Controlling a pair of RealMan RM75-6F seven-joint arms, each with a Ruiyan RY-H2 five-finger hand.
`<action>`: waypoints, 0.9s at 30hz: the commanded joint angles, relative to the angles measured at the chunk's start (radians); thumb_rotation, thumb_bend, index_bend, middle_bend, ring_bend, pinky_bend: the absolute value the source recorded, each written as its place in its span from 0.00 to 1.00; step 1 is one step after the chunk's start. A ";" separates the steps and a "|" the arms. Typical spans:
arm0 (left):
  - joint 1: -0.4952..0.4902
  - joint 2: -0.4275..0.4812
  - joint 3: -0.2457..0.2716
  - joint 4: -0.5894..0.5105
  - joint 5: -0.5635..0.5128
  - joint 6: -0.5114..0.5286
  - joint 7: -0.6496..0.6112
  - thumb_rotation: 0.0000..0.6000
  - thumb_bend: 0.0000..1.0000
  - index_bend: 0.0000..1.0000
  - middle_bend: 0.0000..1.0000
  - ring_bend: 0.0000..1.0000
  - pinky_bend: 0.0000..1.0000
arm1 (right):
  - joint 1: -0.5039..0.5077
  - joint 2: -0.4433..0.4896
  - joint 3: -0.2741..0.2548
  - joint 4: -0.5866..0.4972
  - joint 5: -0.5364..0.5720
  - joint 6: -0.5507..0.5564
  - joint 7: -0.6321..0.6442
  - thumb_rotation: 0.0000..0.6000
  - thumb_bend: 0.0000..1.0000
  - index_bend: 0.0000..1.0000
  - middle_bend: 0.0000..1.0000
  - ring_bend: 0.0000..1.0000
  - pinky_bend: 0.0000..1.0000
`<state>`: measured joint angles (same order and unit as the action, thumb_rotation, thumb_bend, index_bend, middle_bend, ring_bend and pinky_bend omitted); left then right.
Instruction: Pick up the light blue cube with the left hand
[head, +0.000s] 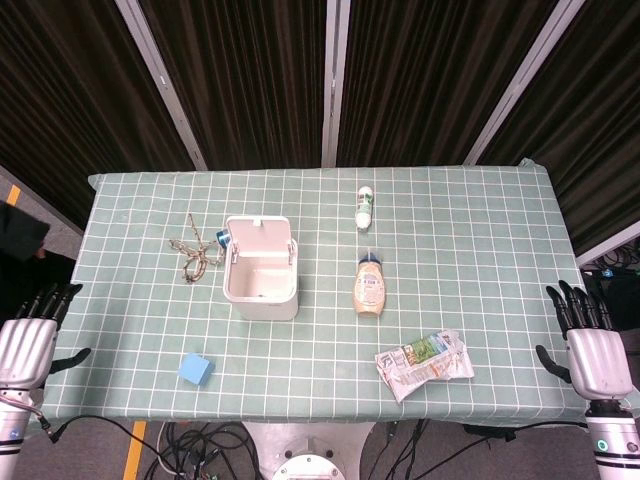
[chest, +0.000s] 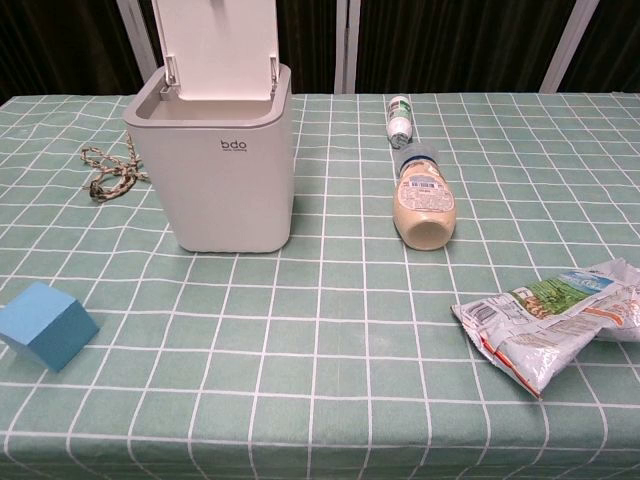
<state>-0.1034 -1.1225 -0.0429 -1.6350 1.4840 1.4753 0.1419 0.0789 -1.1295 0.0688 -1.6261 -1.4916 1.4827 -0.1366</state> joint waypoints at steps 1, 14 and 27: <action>0.000 0.000 0.000 0.000 -0.001 0.001 0.002 1.00 0.05 0.13 0.15 0.09 0.21 | 0.000 0.000 0.000 0.001 0.000 0.000 0.000 1.00 0.18 0.00 0.00 0.00 0.00; -0.021 0.005 0.061 -0.046 0.067 -0.072 -0.033 1.00 0.04 0.13 0.15 0.09 0.21 | 0.005 0.006 0.006 -0.001 0.000 -0.002 0.001 1.00 0.18 0.00 0.00 0.00 0.00; -0.124 -0.094 0.129 -0.028 0.200 -0.244 0.064 1.00 0.05 0.13 0.15 0.09 0.21 | 0.006 0.022 0.017 0.004 0.018 -0.003 0.020 1.00 0.18 0.00 0.00 0.00 0.00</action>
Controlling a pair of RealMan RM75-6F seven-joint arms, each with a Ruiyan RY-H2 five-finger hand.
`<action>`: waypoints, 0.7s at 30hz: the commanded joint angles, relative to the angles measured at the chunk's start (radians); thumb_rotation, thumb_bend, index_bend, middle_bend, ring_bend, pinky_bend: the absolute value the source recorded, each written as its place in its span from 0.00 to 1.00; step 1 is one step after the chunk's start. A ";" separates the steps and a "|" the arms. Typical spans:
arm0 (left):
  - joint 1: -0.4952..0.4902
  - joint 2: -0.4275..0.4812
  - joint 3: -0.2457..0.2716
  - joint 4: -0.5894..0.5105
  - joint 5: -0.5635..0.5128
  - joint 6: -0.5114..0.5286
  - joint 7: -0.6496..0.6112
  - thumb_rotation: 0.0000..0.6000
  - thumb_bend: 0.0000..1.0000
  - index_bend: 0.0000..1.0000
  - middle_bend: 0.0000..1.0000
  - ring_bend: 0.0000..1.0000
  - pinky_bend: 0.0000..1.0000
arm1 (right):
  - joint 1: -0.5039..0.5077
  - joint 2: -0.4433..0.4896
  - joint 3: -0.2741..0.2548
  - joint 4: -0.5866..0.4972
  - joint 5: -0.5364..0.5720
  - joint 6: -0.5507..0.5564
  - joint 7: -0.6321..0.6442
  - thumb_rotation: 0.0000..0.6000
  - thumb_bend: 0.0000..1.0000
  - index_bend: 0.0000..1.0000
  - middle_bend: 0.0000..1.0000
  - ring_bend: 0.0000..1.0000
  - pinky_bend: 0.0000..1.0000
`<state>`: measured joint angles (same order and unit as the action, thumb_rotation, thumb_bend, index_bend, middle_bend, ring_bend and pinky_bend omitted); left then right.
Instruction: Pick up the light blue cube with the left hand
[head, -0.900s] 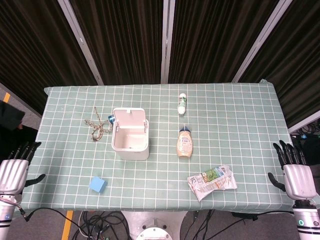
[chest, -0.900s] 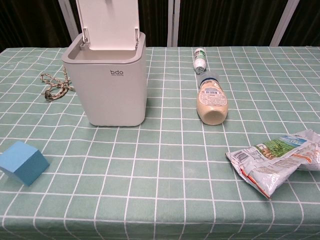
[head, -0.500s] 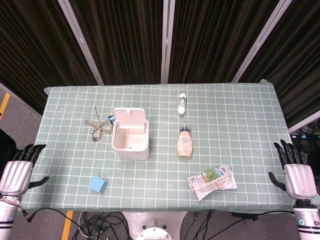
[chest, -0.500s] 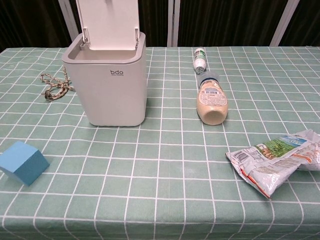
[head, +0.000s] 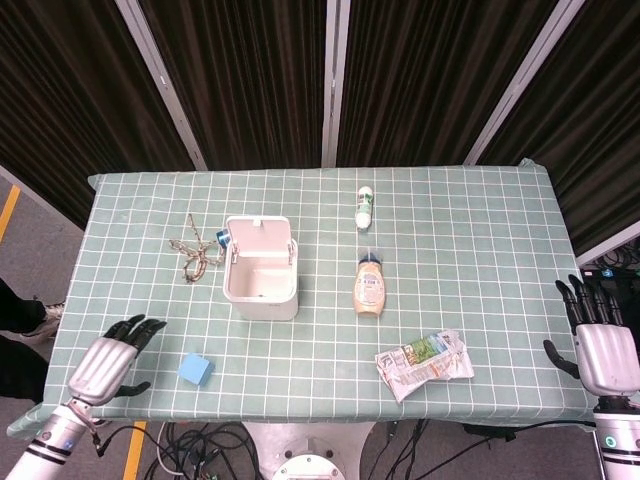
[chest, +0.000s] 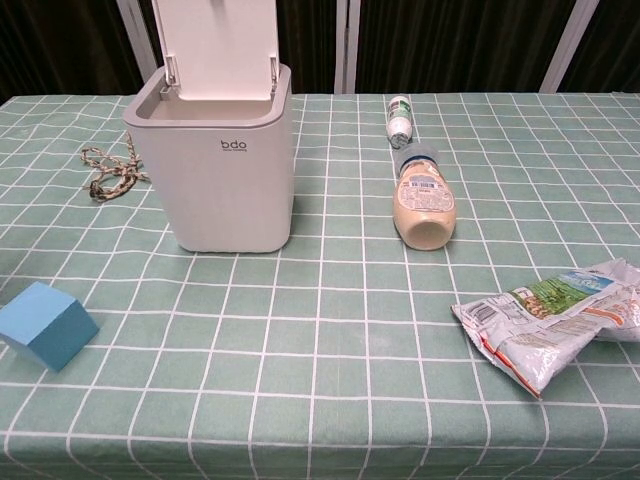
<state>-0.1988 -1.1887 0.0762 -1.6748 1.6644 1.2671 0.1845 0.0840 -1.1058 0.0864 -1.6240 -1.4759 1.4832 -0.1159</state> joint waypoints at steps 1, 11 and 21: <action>-0.035 -0.035 0.009 0.017 0.021 -0.044 0.024 1.00 0.05 0.13 0.15 0.09 0.21 | 0.001 -0.002 -0.002 0.004 0.003 -0.006 -0.001 1.00 0.18 0.00 0.00 0.00 0.00; -0.092 -0.099 0.017 0.085 0.011 -0.129 0.006 1.00 0.05 0.15 0.17 0.09 0.21 | 0.005 -0.009 -0.001 0.014 0.012 -0.017 0.003 1.00 0.18 0.00 0.00 0.00 0.00; -0.118 -0.138 0.028 0.134 0.064 -0.100 -0.047 1.00 0.09 0.22 0.24 0.15 0.28 | 0.007 -0.012 -0.001 0.017 0.017 -0.020 0.004 1.00 0.18 0.00 0.00 0.00 0.00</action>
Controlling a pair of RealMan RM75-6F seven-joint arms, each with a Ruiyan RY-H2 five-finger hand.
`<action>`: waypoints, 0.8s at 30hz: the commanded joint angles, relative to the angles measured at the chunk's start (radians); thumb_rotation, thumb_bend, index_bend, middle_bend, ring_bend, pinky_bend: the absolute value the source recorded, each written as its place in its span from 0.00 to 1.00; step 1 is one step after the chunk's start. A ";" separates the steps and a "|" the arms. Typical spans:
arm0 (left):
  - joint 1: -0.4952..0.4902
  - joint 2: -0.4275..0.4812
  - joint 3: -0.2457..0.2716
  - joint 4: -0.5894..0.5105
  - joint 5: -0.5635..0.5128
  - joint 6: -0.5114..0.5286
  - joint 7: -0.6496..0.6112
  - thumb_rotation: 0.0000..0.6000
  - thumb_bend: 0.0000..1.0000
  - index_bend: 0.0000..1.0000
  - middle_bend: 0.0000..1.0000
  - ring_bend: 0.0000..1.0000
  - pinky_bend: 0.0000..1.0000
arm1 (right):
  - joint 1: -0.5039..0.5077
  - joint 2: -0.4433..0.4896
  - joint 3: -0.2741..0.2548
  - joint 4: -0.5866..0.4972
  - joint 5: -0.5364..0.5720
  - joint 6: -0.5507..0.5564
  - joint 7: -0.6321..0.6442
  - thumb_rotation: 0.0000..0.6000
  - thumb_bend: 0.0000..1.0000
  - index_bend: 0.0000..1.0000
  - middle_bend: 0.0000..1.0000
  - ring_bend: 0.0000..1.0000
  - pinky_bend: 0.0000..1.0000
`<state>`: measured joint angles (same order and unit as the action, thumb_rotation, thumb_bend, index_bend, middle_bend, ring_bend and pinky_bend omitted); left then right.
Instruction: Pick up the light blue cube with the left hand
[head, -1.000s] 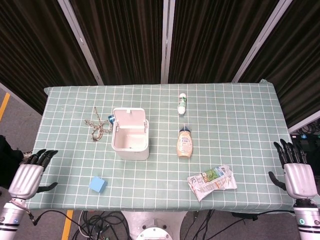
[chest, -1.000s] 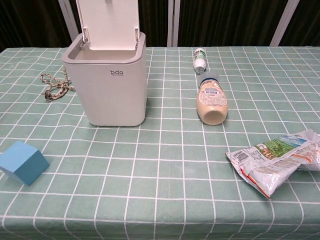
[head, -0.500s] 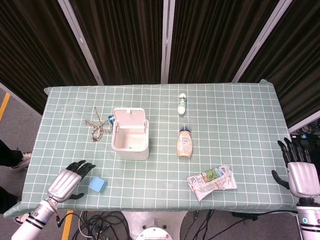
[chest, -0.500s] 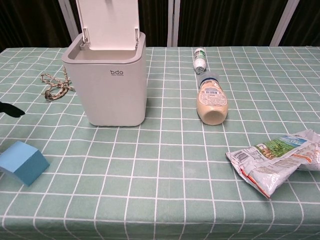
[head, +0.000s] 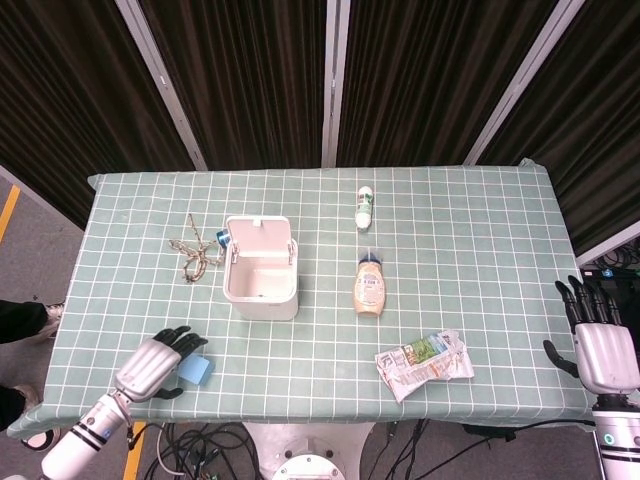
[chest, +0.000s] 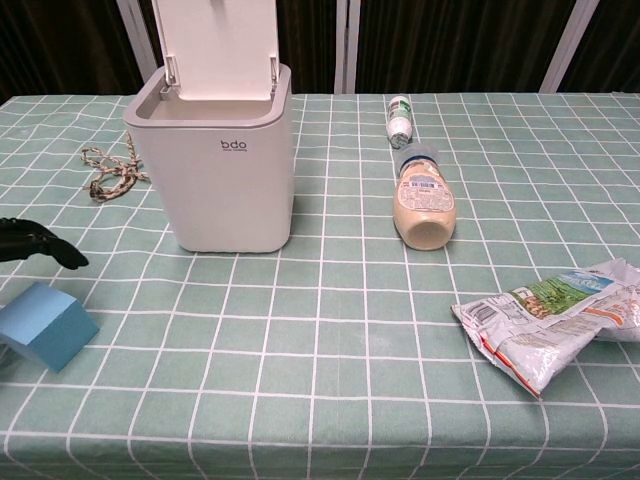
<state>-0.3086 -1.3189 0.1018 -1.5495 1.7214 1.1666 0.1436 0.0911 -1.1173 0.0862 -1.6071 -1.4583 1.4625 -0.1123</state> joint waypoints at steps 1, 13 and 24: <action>-0.011 -0.012 0.003 0.012 0.009 -0.002 -0.006 1.00 0.10 0.23 0.25 0.16 0.28 | 0.000 0.000 -0.001 0.000 -0.001 0.001 0.000 1.00 0.18 0.00 0.00 0.00 0.00; -0.029 -0.054 0.000 0.046 -0.008 -0.005 0.000 1.00 0.23 0.42 0.43 0.36 0.53 | -0.004 0.000 -0.001 0.004 0.005 0.002 0.005 1.00 0.19 0.00 0.00 0.00 0.00; -0.018 -0.020 -0.003 0.010 0.011 0.079 0.003 1.00 0.28 0.52 0.53 0.47 0.64 | -0.004 -0.003 -0.001 0.008 0.009 0.000 0.005 1.00 0.19 0.00 0.00 0.00 0.00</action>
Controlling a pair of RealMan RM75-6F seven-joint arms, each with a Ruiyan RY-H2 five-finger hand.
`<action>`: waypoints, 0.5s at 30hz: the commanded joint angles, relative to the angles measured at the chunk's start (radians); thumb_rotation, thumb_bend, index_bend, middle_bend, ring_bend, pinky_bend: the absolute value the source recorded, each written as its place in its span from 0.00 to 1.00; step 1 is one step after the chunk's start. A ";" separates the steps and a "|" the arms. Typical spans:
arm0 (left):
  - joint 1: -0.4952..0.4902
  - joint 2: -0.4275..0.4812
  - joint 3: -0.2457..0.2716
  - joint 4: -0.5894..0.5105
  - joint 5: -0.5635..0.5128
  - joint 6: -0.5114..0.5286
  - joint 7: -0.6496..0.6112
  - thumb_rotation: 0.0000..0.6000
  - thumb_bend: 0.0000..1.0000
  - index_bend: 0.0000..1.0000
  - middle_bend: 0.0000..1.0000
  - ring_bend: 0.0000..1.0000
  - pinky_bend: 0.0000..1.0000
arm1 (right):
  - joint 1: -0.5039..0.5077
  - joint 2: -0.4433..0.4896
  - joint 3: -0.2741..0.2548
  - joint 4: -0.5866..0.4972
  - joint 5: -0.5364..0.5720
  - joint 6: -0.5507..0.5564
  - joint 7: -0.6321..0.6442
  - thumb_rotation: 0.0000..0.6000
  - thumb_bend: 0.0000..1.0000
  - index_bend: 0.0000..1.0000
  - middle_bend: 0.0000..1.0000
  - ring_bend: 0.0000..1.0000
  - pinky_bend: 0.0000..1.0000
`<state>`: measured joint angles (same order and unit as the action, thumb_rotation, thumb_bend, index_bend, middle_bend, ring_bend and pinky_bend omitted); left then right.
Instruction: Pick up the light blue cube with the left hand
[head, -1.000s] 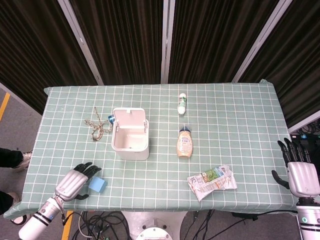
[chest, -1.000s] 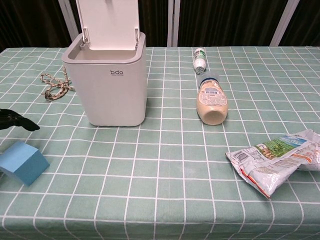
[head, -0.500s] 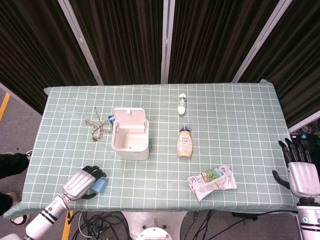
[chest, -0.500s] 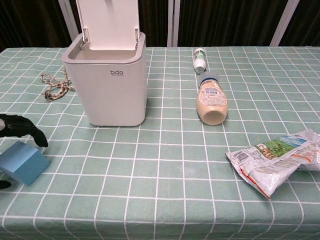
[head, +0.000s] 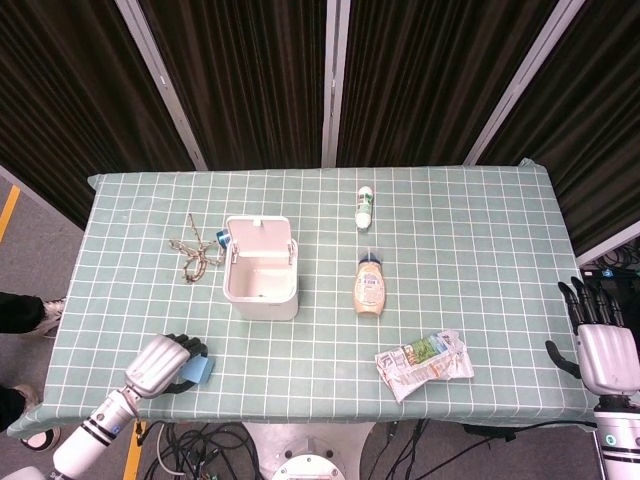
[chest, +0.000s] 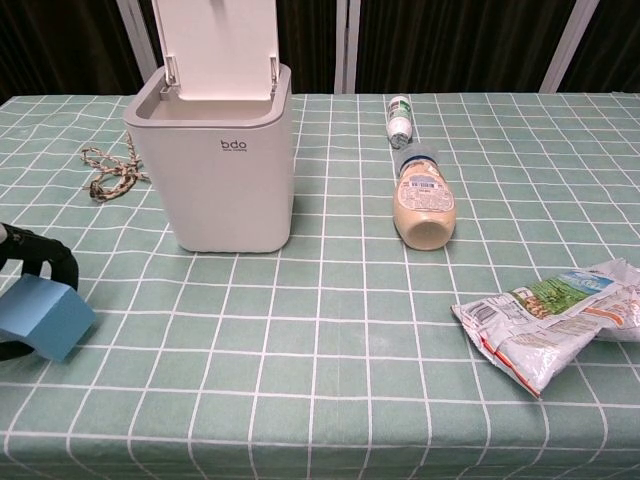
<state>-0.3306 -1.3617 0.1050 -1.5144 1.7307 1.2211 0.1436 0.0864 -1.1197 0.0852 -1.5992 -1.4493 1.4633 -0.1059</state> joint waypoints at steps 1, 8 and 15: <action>0.006 0.037 -0.010 -0.040 0.004 0.037 0.001 1.00 0.28 0.52 0.53 0.47 0.64 | 0.000 -0.001 0.000 0.000 0.000 -0.001 -0.002 1.00 0.19 0.00 0.00 0.00 0.00; 0.002 0.206 -0.124 -0.191 -0.050 0.162 -0.025 1.00 0.28 0.52 0.53 0.47 0.63 | 0.001 -0.004 -0.001 0.001 -0.001 -0.001 -0.003 1.00 0.19 0.00 0.00 0.00 0.00; -0.091 0.280 -0.287 -0.326 -0.147 0.144 -0.096 1.00 0.28 0.52 0.53 0.47 0.63 | 0.008 -0.016 -0.003 0.011 0.008 -0.021 -0.010 1.00 0.19 0.00 0.00 0.00 0.00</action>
<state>-0.3833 -1.0996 -0.1382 -1.8001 1.6215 1.3780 0.0793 0.0937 -1.1354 0.0821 -1.5891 -1.4411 1.4428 -0.1156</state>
